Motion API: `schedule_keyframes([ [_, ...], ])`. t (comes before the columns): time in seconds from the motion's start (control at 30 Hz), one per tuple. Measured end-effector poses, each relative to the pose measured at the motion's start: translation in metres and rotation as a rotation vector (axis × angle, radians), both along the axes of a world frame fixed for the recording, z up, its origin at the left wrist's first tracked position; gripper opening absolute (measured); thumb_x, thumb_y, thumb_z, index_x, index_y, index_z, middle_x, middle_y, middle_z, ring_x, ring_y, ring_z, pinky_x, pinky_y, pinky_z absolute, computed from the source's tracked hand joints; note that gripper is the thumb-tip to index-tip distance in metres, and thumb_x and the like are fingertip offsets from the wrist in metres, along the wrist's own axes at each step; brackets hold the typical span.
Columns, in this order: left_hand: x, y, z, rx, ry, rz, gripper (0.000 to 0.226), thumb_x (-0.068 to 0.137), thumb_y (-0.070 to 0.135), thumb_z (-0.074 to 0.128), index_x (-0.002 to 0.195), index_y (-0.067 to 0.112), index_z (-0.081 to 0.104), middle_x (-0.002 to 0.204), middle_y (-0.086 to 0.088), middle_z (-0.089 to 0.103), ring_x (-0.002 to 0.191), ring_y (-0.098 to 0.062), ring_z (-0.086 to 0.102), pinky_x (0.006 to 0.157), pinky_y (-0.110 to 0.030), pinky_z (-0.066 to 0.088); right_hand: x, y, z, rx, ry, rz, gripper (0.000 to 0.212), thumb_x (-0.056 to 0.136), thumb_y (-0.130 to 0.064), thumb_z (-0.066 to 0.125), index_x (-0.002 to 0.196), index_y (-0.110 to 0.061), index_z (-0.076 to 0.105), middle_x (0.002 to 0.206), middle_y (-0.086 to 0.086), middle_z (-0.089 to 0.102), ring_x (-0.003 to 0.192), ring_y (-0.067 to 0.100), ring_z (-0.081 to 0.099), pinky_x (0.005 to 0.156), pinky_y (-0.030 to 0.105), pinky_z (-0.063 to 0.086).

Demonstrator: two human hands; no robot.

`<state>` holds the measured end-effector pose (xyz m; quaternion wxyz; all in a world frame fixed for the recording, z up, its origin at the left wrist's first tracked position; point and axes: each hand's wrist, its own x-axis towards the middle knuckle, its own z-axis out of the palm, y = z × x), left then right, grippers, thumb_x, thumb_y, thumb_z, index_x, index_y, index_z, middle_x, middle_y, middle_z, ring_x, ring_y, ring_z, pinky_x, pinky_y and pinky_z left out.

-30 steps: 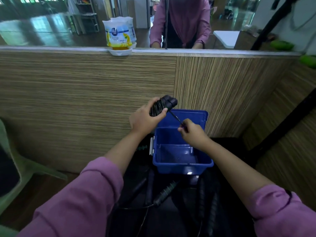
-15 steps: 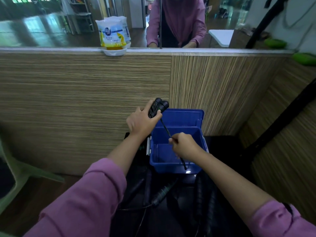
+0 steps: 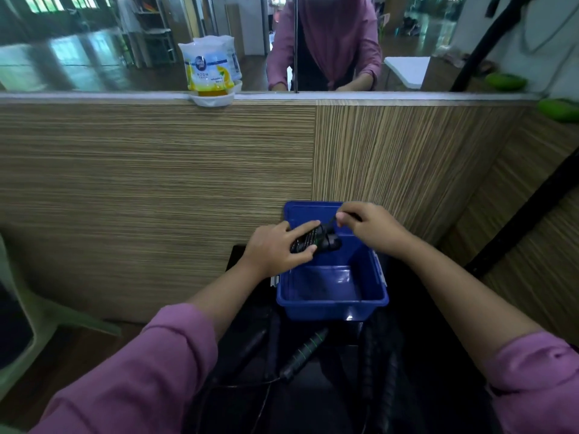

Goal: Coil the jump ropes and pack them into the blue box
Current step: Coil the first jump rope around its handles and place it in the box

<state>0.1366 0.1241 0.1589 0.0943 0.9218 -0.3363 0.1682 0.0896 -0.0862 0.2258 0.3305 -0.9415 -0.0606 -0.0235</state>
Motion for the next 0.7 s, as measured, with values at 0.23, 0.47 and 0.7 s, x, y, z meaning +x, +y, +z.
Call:
schedule_keyframes([
  [0.23, -0.009, 0.001, -0.005, -0.198, 0.030, -0.225, 0.057, 0.085, 0.064, 0.043, 0.138, 0.044, 0.042, 0.066, 0.001, 0.053, 0.053, -0.013, 0.051, 0.047, -0.029, 0.044, 0.013, -0.026, -0.016, 0.099, 0.121, 0.176, 0.016, 0.095, -0.021, 0.054, 0.098, -0.015, 0.069, 0.092, -0.011, 0.065, 0.090, -0.003, 0.058, 0.083, 0.009, 0.041],
  [0.47, -0.014, -0.004, 0.000, -0.358, 0.136, -0.242, 0.062, 0.079, 0.074, 0.051, 0.135, 0.047, 0.044, 0.085, 0.004, 0.068, 0.073, -0.010, 0.064, 0.066, -0.031, 0.053, 0.009, -0.024, -0.027, 0.304, 0.143, 0.102, 0.021, 0.093, -0.025, 0.056, 0.090, -0.010, 0.071, 0.077, 0.007, 0.064, 0.070, 0.009, 0.057, 0.068, 0.016, 0.046],
  [0.7, -0.012, -0.005, 0.021, -0.608, 0.067, 0.045, 0.056, 0.076, 0.069, 0.052, 0.127, 0.046, 0.053, 0.101, 0.017, 0.069, 0.085, -0.001, 0.065, 0.072, -0.022, 0.053, -0.004, 0.003, -0.028, 0.733, 0.378, -0.035, 0.024, 0.101, -0.025, 0.040, 0.115, -0.022, 0.059, 0.068, 0.003, 0.049, 0.063, 0.014, 0.047, 0.068, 0.033, 0.053],
])
